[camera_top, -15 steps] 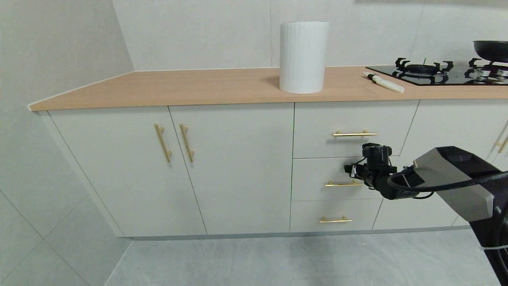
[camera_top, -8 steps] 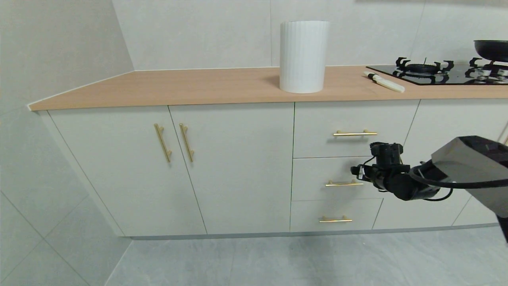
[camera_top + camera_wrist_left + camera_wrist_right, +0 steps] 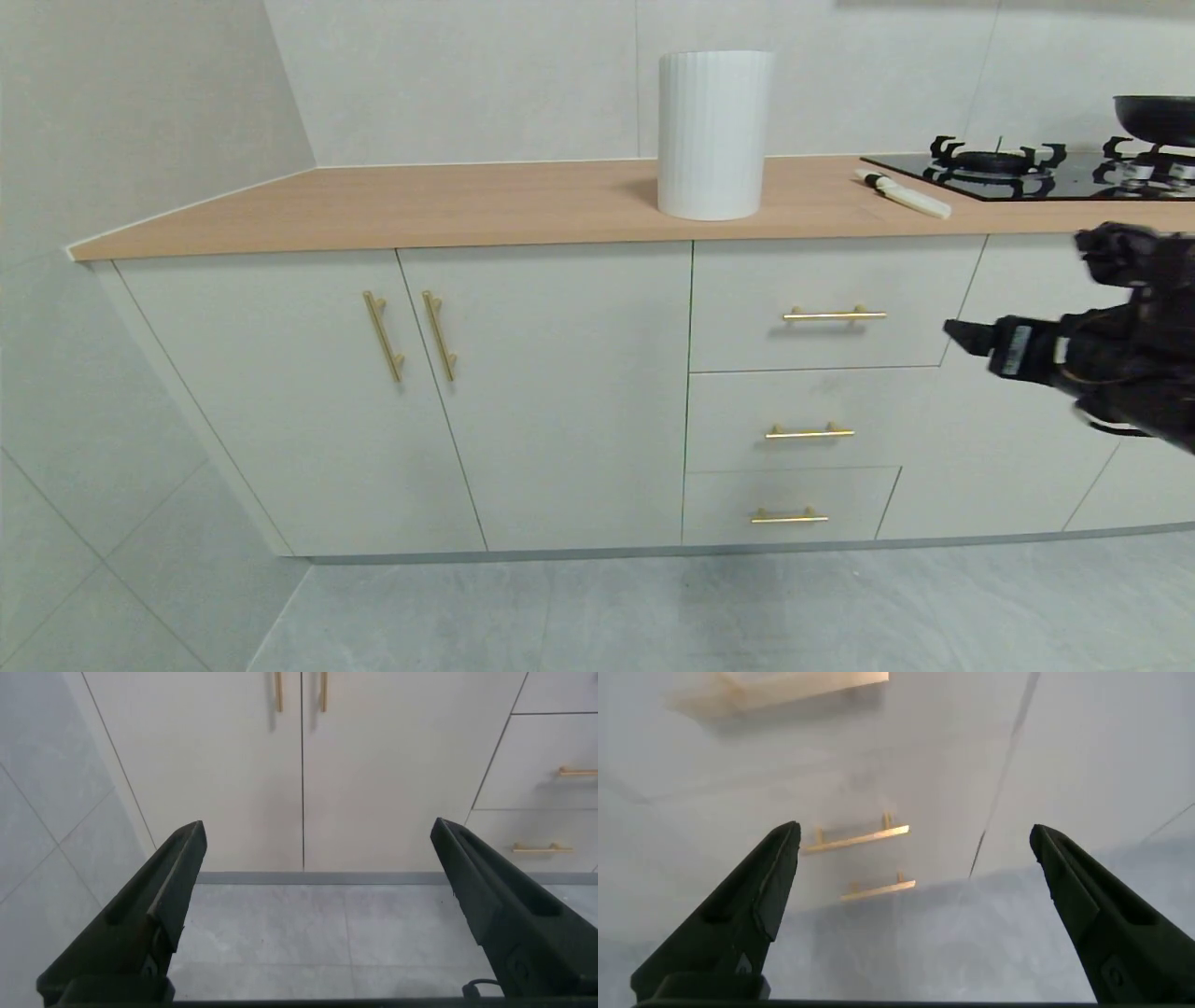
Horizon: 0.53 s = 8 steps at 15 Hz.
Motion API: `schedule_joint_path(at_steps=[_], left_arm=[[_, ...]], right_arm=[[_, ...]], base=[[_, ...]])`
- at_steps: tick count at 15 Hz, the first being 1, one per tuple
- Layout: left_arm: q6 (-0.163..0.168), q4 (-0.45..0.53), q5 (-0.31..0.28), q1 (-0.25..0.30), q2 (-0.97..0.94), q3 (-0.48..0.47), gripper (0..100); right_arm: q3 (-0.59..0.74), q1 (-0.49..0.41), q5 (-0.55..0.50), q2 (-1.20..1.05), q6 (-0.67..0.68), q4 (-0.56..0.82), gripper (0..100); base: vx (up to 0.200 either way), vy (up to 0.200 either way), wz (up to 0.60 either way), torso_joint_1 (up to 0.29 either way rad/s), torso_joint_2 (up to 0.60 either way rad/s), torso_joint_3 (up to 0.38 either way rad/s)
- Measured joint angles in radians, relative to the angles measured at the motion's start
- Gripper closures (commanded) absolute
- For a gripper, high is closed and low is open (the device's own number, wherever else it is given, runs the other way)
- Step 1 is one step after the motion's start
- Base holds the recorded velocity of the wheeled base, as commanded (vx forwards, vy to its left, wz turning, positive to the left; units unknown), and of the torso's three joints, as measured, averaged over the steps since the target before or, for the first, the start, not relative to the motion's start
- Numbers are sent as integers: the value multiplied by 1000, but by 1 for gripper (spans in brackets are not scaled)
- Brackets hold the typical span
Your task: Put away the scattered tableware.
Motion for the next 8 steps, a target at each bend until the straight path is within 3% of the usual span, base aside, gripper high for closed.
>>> schedule_joint_path(at_steps=[3, 8], left_arm=[[0, 0, 0, 0, 0, 0, 0], [0, 0, 0, 0, 0, 0, 0]], right_arm=[[106, 0, 0, -365, -64, 149, 0], [154, -14, -9, -929, -142, 573, 0]], base=[[0, 0, 0, 0, 0, 0], [0, 0, 0, 0, 0, 0]])
